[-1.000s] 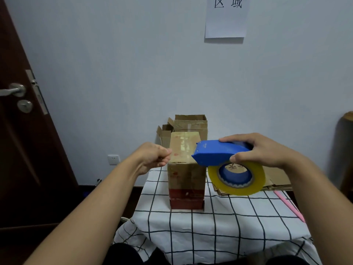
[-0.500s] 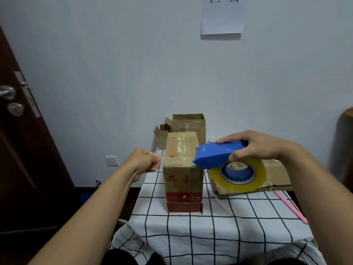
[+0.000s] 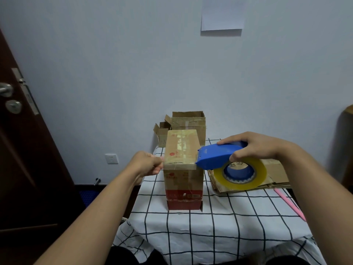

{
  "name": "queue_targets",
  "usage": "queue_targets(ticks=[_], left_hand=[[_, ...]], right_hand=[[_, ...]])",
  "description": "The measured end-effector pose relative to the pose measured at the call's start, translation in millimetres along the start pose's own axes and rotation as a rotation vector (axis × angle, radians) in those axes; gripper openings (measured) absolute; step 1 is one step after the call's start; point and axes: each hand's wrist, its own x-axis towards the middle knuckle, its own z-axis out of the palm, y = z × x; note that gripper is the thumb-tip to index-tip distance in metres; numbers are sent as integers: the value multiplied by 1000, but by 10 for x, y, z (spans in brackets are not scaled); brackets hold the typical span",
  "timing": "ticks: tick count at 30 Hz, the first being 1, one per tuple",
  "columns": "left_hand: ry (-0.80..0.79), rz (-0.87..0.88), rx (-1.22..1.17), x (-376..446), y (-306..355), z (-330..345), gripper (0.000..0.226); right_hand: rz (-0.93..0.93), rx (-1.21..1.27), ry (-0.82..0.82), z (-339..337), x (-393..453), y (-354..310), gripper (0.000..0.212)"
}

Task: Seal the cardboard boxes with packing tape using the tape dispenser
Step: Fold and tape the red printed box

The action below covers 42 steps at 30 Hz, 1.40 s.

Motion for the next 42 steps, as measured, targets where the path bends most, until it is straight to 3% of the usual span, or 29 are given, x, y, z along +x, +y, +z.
queue_targets(ticks=[7, 10, 12, 14, 16, 18, 20, 25, 29, 36, 42], left_hand=[[-35, -81, 65, -26, 22, -13, 21], [-44, -110, 264, -62, 108, -33, 25], [-2, -102, 542, -100, 136, -51, 38], [173, 84, 874, -142, 81, -10, 50], [300, 454, 913, -252, 8, 172, 45], [174, 738, 892, -388, -50, 423, 48], [58, 842, 1025, -429, -150, 622, 57], [183, 839, 1156, -392, -304, 788, 48], [290, 943, 1138, -354, -316, 806, 38], [302, 976, 1133, -355, -301, 893, 39], [271, 877, 1158, -374, -260, 835, 45]], right_hand=[[5, 81, -6, 80, 14, 131, 53], [6, 108, -11, 116, 5, 159, 53], [3, 118, 1, 127, 1, 174, 53], [1, 125, 4, 139, -1, 178, 52], [-1, 126, 13, 153, -1, 187, 51], [2, 122, 22, 172, -3, 194, 51], [5, 120, 31, 177, -5, 208, 51], [-10, 118, 47, 189, -19, 251, 49], [-24, 124, 88, 184, -88, 301, 50], [-47, 149, 130, 170, -206, 516, 63], [-79, 165, 130, 128, -305, 637, 64]])
